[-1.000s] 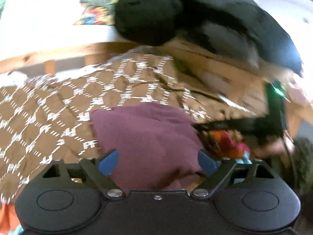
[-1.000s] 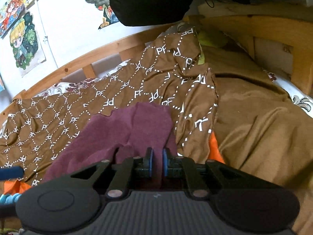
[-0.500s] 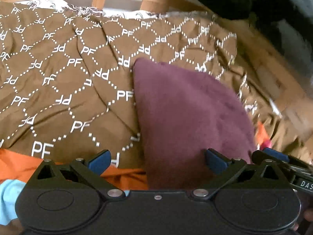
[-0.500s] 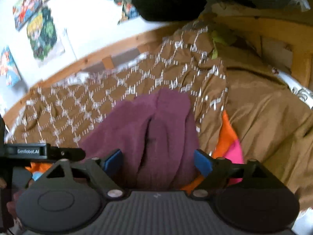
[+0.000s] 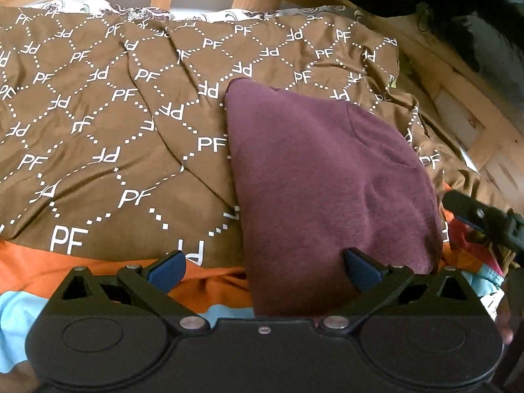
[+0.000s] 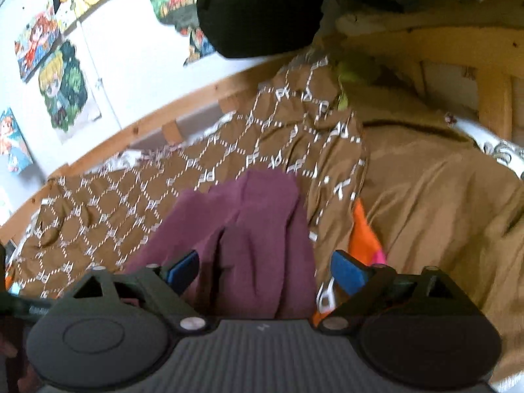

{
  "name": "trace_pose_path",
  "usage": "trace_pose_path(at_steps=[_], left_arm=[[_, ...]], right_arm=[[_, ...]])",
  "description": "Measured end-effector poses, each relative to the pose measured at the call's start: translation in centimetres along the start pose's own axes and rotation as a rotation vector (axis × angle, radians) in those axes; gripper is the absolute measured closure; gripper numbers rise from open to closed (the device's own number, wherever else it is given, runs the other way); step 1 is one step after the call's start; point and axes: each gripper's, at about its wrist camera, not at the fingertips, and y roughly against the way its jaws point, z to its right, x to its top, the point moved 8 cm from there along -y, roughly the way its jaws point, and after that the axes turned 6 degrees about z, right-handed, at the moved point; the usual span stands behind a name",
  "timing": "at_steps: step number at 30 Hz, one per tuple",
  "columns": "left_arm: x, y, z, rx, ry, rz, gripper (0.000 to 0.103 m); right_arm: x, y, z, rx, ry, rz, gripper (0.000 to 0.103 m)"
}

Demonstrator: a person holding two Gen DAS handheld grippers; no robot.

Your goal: Fold small clothes

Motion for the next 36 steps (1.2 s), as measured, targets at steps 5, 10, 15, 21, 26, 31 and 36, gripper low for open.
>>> trace_pose_path(at_steps=[5,10,15,21,26,31,36], left_arm=[[-0.1,-0.1,-0.1,-0.007,-0.002,0.010,0.001],[-0.3,-0.2,-0.2,-0.019,0.015,0.015,0.001],[-0.6,-0.2,-0.4,-0.032,0.035,0.012,0.001],[-0.9,-0.1,-0.5,-0.038,0.029,0.007,0.001],[-0.8,0.1,-0.2,-0.030,-0.001,0.020,0.001],[-1.3,0.2,1.4,-0.077,-0.075,0.010,0.001],[-1.8,0.0,1.7,-0.071,-0.090,-0.004,0.001]], right_arm=[[0.3,-1.7,1.2,-0.003,-0.069,0.016,0.012],[0.2,-2.7,1.9,0.027,-0.115,0.048,0.005],[0.5,-3.9,1.5,0.059,-0.095,0.055,0.016],[1.3,-6.3,1.9,-0.011,-0.015,0.026,0.065],[1.3,-6.8,1.9,-0.001,0.020,0.012,0.087],[3.1,-7.2,0.9,-0.002,0.102,0.055,0.095],[4.5,-8.3,0.7,-0.013,0.141,0.082,0.096]])
